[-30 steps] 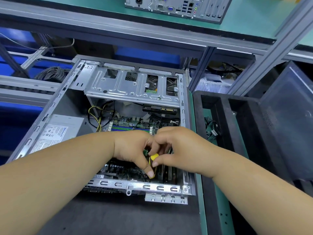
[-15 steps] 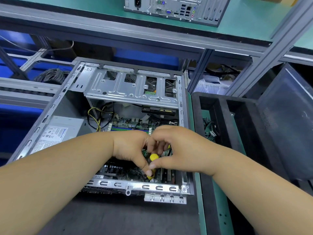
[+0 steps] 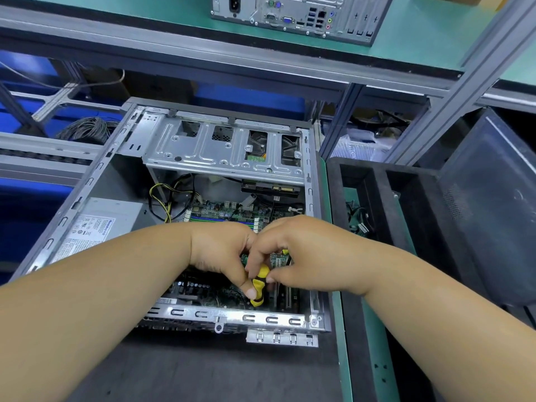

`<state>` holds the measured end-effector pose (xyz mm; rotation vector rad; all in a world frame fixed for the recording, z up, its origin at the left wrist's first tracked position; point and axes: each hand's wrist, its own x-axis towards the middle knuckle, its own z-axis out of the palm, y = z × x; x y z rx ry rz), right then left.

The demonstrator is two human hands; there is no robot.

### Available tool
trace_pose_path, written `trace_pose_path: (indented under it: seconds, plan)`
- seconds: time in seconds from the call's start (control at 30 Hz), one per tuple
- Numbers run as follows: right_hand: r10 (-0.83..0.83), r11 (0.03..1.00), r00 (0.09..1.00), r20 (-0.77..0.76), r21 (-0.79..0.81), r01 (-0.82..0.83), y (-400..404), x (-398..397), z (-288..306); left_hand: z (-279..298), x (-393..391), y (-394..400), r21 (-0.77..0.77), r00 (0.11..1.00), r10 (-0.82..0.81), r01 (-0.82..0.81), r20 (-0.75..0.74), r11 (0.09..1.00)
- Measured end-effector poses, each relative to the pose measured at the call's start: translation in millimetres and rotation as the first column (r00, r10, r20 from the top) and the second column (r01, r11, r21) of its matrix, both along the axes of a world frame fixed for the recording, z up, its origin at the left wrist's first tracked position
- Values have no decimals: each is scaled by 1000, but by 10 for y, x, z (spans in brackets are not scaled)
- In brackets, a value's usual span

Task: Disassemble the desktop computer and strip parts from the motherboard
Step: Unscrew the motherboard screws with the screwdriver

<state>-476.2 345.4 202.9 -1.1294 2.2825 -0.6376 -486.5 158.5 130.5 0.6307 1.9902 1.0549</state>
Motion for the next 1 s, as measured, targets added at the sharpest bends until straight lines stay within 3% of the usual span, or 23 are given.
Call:
trace_pose_path:
  seconds: [0.23, 0.47, 0.7, 1.0]
  plan:
    - [-51, 999, 998, -34, 3, 51, -24, 31, -38, 18, 22, 26, -48, 999, -15, 13, -32, 999]
    - [-30, 999, 999, 10, 45, 30, -27, 11, 14, 42, -8, -29, 21, 999, 1, -2, 38, 1000]
    - [-50, 999, 998, -50, -10, 49, -7, 23, -10, 38, -2, 17, -55, 1000, -1, -1, -28, 999]
    - [-22, 998, 1000, -17, 58, 23, -39, 25, 40, 41, -10, -11, 21, 999, -28, 27, 30, 999]
